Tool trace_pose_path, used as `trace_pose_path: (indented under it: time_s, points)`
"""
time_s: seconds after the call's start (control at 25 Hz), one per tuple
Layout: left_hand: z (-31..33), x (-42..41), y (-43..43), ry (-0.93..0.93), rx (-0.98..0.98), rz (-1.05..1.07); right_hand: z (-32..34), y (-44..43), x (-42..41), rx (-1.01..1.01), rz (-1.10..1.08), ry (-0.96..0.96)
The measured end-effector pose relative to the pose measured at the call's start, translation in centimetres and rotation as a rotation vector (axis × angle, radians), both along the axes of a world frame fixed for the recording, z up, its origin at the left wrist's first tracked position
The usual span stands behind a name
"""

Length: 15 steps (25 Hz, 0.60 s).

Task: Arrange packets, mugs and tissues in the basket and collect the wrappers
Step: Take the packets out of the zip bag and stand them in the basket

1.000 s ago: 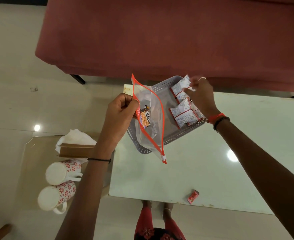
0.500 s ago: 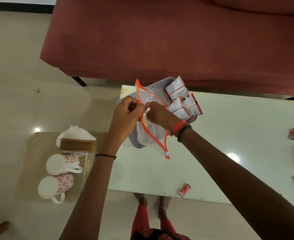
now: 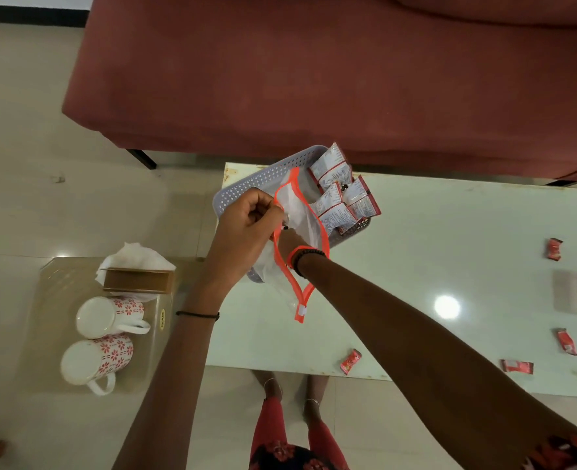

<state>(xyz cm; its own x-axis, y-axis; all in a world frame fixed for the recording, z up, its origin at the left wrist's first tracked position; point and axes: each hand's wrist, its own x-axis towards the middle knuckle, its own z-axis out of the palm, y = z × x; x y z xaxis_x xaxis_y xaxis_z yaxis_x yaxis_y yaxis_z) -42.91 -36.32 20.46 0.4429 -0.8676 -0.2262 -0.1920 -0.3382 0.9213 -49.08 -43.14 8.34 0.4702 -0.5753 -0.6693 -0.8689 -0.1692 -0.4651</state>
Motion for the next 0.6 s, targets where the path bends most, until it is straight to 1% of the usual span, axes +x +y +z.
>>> trace_pose_path:
  time_s: [0.08, 0.16, 0.28, 0.4, 0.52, 0.6]
  points:
    - [-0.1, 0.1, 0.3, -0.011, 0.009, 0.0, -0.5, 0.6, -0.2, -0.097, 0.025, 0.012]
    - [-0.6, 0.1, 0.3, -0.023, 0.035, 0.007, 0.0, 0.9, -0.5, -0.148, 0.021, -0.013]
    - [-1.6, 0.2, 0.1, -0.012, 0.068, 0.045, 2.2, 0.5, -0.6, -0.164, 0.019, -0.052]
    - [-2.4, 0.8, -0.3, -0.039, 0.081, 0.102, 5.4, 0.0, -0.8, -0.191, 0.09, -0.096]
    - [-2.6, 1.7, -0.9, -0.029, 0.048, 0.149, 9.6, -0.9, -1.5, -0.181, 0.184, -0.226]
    - [-2.6, 2.8, -1.4, -0.009, 0.021, 0.183, 12.6, -1.8, -2.0, -0.162, 0.238, -0.217]
